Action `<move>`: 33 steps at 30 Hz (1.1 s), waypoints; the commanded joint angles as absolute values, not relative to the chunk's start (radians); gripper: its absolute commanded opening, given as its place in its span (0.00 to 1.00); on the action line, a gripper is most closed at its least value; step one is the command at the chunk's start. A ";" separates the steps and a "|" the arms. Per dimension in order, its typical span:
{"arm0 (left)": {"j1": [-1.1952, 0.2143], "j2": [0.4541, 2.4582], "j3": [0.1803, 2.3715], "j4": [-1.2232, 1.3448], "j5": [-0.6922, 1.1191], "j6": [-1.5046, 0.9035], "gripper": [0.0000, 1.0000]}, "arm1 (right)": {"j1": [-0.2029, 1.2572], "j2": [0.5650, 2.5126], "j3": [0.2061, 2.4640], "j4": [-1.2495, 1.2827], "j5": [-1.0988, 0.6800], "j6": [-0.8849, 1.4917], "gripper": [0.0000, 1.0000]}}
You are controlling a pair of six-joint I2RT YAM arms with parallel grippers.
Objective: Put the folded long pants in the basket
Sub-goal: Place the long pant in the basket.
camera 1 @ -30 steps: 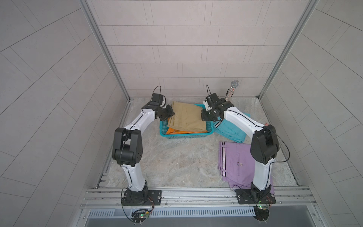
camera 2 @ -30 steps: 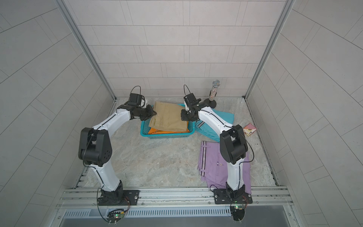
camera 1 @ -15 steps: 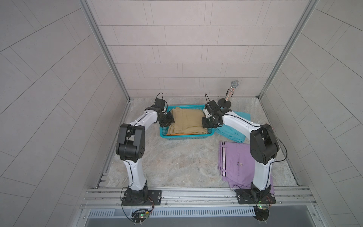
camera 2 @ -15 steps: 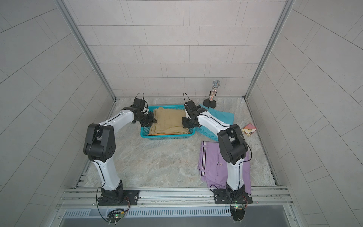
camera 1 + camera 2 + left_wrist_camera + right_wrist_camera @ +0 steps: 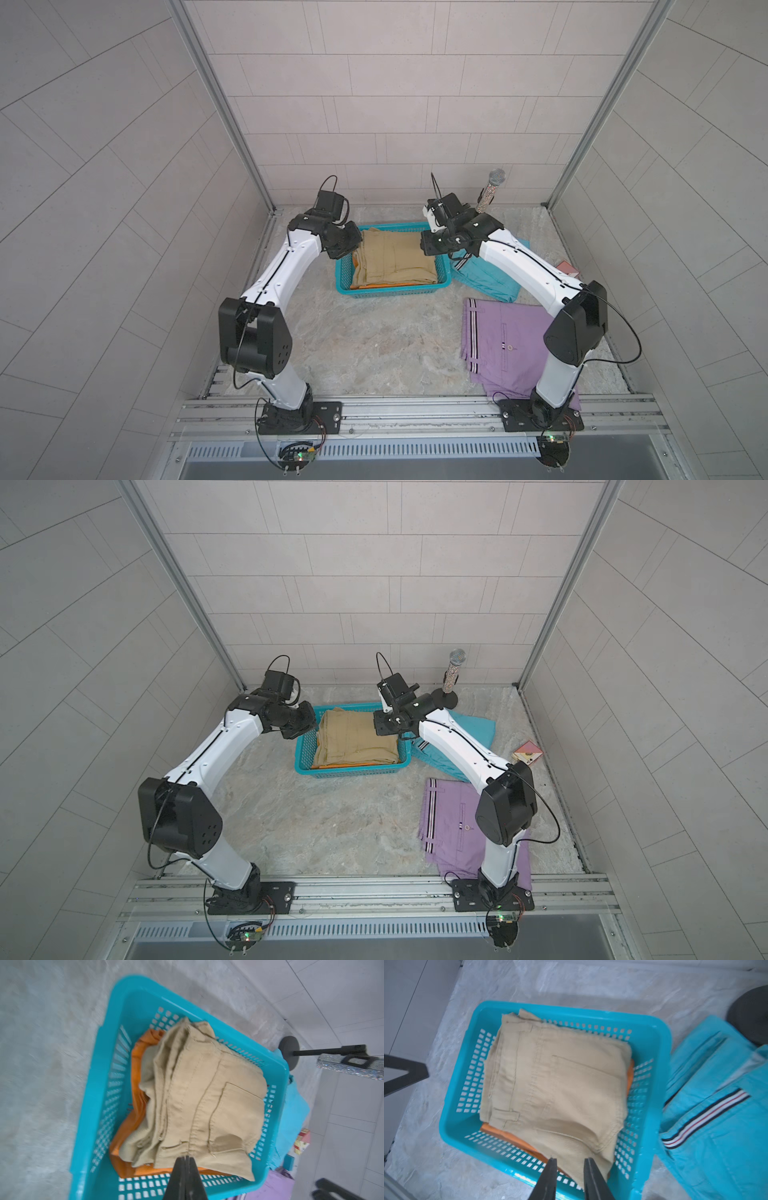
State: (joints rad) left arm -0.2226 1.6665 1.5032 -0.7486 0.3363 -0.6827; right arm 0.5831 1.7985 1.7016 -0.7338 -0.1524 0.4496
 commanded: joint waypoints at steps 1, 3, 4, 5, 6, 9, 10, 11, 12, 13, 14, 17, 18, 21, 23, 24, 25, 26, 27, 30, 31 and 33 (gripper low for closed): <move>-0.248 1.741 1.405 -0.715 0.392 -0.700 0.00 | 0.607 1.855 1.577 -0.704 -0.183 0.490 0.27; -0.249 1.779 1.352 -0.677 0.409 -0.701 0.00 | 0.612 1.878 1.522 -0.673 -0.194 0.500 0.26; -0.249 1.795 1.329 -0.664 0.411 -0.701 0.00 | 0.613 1.889 1.500 -0.656 -0.200 0.503 0.26; -0.249 1.814 1.308 -0.656 0.406 -0.698 0.00 | 0.612 1.903 1.483 -0.644 -0.204 0.507 0.26; -0.246 1.829 1.293 -0.651 0.396 -0.693 0.00 | 0.612 1.920 1.476 -0.642 -0.206 0.503 0.26; -0.237 1.855 1.280 -0.674 0.369 -0.677 0.00 | 0.611 1.962 1.500 -0.674 -0.222 0.490 0.26; -0.235 1.855 1.283 -0.683 0.371 -0.676 0.00 | 0.610 1.965 1.516 -0.695 -0.227 0.482 0.26; -0.233 1.845 1.292 -0.692 0.378 -0.672 0.00 | 0.609 1.957 1.534 -0.712 -0.220 0.477 0.26; -0.233 1.831 1.311 -0.716 0.377 -0.666 0.00 | 0.608 1.941 1.548 -0.724 -0.207 0.474 0.27; -0.233 1.818 1.328 -0.736 0.373 -0.662 0.00 | 0.607 1.926 1.565 -0.733 -0.201 0.474 0.27; -0.232 1.799 1.361 -0.766 0.366 -0.658 0.00 | 0.605 1.906 1.592 -0.749 -0.195 0.473 0.28; -0.233 1.766 1.487 -0.844 0.357 -0.649 0.00 | 0.604 1.869 1.690 -0.785 -0.171 0.471 0.29; -0.233 1.769 1.538 -0.866 0.359 -0.646 0.00 | 0.605 1.864 1.724 -0.789 -0.164 0.470 0.29; -0.232 1.817 1.674 -0.911 0.366 -0.634 0.00 | 0.599 1.873 1.794 -0.771 -0.116 0.467 0.31; -0.232 1.873 1.753 -0.932 0.381 -0.623 0.00 | 0.585 1.907 1.835 -0.758 -0.103 0.469 0.32; -0.233 1.905 1.785 -0.938 0.382 -0.617 0.00 | 0.574 1.934 1.858 -0.752 -0.103 0.472 0.32; -0.232 1.934 1.813 -0.945 0.378 -0.613 0.00 | 0.564 1.963 1.879 -0.752 -0.101 0.475 0.32; -0.232 1.970 1.839 -0.950 0.369 -0.608 0.00 | 0.555 2.003 1.906 -0.752 -0.103 0.476 0.32; -0.232 2.007 1.863 -0.955 0.355 -0.599 0.00 | 0.549 2.046 1.931 -0.752 -0.096 0.473 0.31; -0.231 2.130 1.948 -0.998 0.320 -0.559 0.00 | 0.535 2.170 1.999 -0.751 -0.103 0.465 0.30; -0.232 2.176 1.977 -1.017 0.307 -0.547 0.00 | 0.532 2.210 2.019 -0.755 -0.110 0.465 0.29; -0.230 2.244 2.013 -1.032 0.300 -0.532 0.00 | 0.526 2.271 2.060 -0.779 -0.124 0.466 0.28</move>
